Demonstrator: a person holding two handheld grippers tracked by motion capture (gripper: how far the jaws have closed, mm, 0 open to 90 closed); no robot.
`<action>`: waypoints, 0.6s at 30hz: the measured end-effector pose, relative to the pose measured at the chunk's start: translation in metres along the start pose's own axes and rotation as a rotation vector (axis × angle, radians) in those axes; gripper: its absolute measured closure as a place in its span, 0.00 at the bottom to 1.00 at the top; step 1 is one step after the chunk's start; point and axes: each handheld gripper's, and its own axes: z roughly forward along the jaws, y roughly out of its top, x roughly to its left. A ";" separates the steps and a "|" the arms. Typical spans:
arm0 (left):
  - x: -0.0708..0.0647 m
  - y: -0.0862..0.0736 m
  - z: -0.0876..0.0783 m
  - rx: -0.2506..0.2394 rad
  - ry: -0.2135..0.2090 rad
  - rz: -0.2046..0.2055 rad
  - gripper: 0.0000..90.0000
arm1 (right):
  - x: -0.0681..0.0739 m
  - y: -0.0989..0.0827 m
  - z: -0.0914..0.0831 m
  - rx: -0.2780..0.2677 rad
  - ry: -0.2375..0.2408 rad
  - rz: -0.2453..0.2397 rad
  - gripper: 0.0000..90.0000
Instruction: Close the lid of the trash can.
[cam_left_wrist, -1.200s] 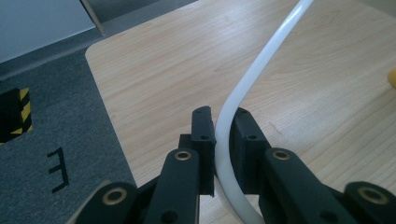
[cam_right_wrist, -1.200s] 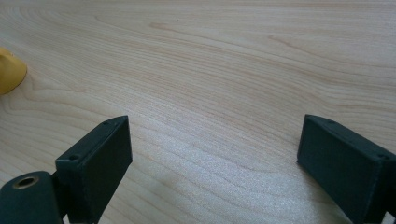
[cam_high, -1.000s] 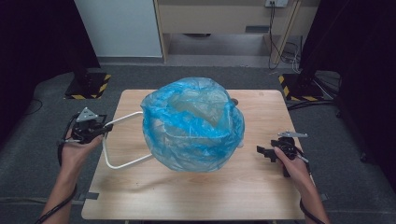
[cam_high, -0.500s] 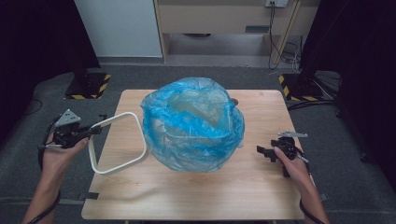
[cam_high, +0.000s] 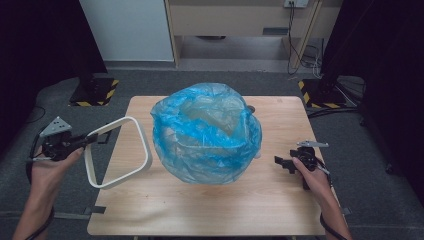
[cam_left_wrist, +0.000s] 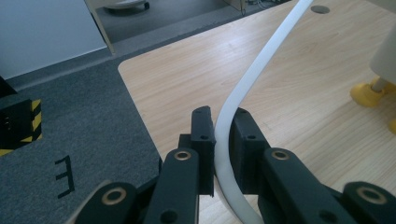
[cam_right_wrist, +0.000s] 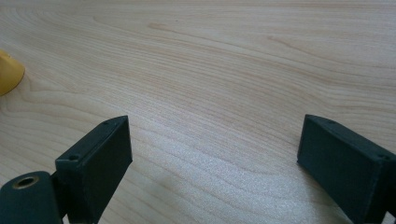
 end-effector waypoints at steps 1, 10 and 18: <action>0.000 0.001 0.000 -0.002 -0.001 0.001 0.89 | 0.000 0.000 0.000 0.000 -0.001 -0.002 0.11; -0.005 0.014 -0.011 -0.047 -0.024 -0.003 0.89 | 0.001 0.000 0.001 0.001 -0.004 -0.004 0.11; -0.016 0.039 -0.030 -0.092 -0.045 0.019 0.89 | 0.001 0.000 0.001 0.002 -0.005 -0.007 0.11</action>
